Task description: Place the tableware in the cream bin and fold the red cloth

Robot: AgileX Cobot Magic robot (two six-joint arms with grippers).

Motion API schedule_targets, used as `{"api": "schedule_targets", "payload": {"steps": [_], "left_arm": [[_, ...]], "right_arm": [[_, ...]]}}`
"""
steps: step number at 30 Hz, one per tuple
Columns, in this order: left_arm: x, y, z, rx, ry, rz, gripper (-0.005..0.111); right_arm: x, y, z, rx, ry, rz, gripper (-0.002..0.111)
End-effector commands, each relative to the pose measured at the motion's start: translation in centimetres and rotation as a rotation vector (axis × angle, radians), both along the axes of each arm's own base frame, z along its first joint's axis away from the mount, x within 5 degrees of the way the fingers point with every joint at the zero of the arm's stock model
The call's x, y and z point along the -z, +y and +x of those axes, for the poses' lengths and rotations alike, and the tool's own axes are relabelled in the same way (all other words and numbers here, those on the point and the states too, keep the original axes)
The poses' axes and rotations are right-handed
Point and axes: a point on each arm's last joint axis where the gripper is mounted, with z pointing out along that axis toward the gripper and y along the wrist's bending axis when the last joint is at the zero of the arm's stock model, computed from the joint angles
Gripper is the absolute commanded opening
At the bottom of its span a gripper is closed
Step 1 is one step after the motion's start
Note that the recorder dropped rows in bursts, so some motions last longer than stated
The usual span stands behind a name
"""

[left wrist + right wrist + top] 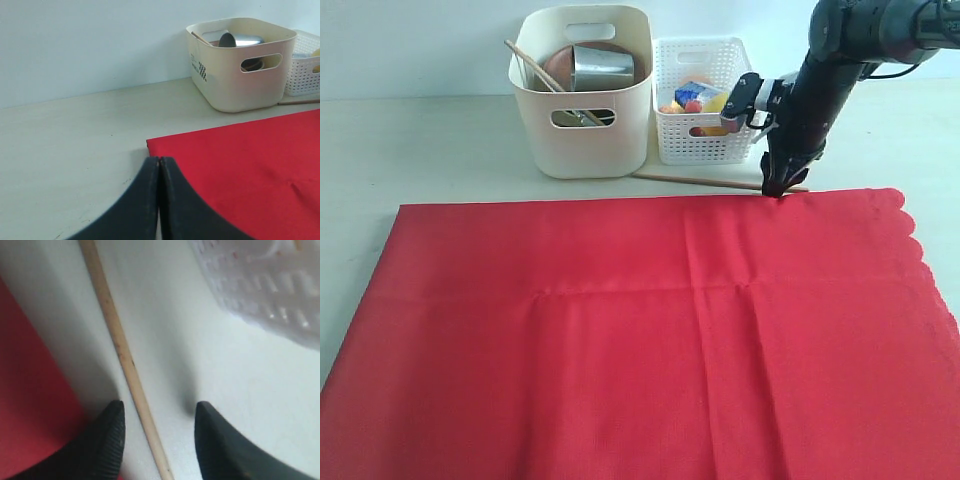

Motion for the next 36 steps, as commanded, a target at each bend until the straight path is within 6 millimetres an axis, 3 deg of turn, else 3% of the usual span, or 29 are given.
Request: {"api": "schedule_targets", "payload": {"steps": [1, 9, 15, 22, 29, 36], "left_arm": [[0.1, 0.0, 0.0, -0.001, -0.005, 0.000, 0.002], [0.1, 0.0, 0.0, -0.001, -0.005, 0.000, 0.002], [0.1, 0.0, 0.0, -0.001, -0.005, 0.000, 0.002], [0.1, 0.0, 0.0, -0.001, -0.005, 0.000, 0.002], [0.1, 0.0, 0.0, -0.001, -0.005, 0.000, 0.002], [0.1, 0.0, 0.0, -0.001, -0.005, 0.000, 0.002]], "right_arm": [[2.2, -0.2, -0.1, -0.006, 0.046, -0.031, 0.035], [3.0, -0.7, -0.4, -0.034, 0.078, -0.089, 0.031], [3.0, -2.4, -0.3, -0.051, 0.090, -0.158, 0.001], [2.4, -4.0, -0.3, -0.054, 0.112, -0.156, 0.000], [-0.6, -4.5, 0.0, -0.091, 0.041, -0.144, 0.000], [-7.7, -4.1, 0.0, -0.117, -0.157, -0.105, 0.000]]}}
